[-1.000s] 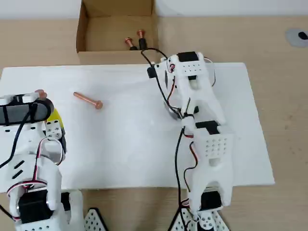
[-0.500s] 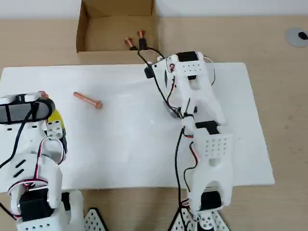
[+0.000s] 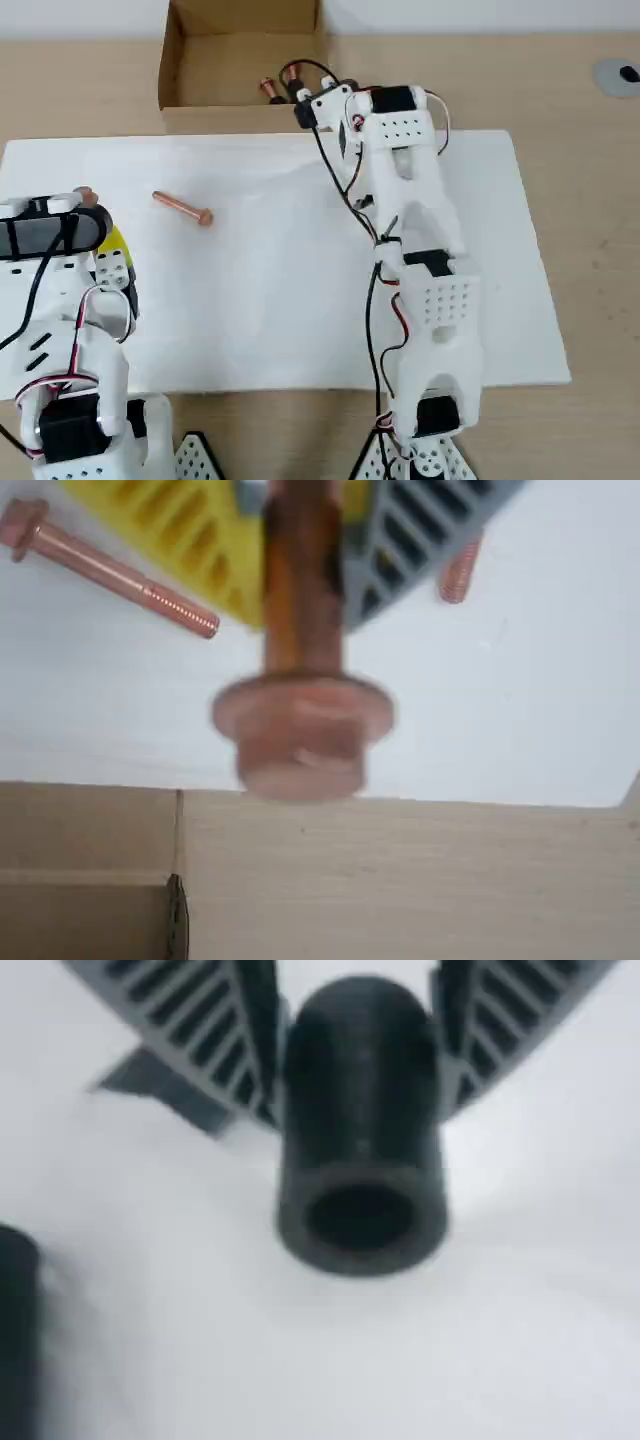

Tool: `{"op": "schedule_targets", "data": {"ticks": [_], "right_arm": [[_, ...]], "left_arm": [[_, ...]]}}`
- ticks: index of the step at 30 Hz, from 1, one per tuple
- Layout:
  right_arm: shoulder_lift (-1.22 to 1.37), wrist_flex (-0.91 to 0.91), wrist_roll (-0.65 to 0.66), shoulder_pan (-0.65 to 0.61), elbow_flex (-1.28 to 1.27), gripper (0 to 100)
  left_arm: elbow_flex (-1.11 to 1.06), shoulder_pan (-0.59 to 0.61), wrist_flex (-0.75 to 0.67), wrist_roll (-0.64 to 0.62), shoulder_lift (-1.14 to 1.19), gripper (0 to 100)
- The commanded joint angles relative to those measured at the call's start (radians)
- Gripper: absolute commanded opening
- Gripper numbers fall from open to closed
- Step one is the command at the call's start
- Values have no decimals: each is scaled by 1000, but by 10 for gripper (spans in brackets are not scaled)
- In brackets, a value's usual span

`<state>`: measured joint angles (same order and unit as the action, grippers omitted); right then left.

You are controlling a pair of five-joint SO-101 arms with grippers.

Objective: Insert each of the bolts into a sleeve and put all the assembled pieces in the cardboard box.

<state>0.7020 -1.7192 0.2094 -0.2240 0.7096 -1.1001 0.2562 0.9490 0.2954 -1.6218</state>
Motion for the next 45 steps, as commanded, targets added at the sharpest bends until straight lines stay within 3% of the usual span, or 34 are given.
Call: {"op": "schedule_targets", "data": {"ticks": [1, 8, 13, 16, 24, 29, 35, 45], "right_arm": [[-16, -60, 6, -13, 154, 19], [-24, -68, 6, -35, 487, 19], [-79, -68, 6, -136, 783, 19], [-110, -69, 6, -203, 923, 19], [-300, -72, 5, -312, 934, 19], [-487, -72, -11, -357, 748, 9], [-796, -69, -247, -383, 259, 9], [-1113, 95, -516, -421, -466, 9]], "left_arm": [[66, 0, -21, -2, -12, 9], [66, -2, -25, -2, -12, 9], [68, -2, -32, 2, -12, 9], [58, 0, -117, 2, -12, 9], [66, -9, -203, -2, -12, 9], [92, -9, -199, -104, -13, 9], [155, -9, -206, -311, -13, 9], [210, -9, -276, -387, -12, 13]]}}
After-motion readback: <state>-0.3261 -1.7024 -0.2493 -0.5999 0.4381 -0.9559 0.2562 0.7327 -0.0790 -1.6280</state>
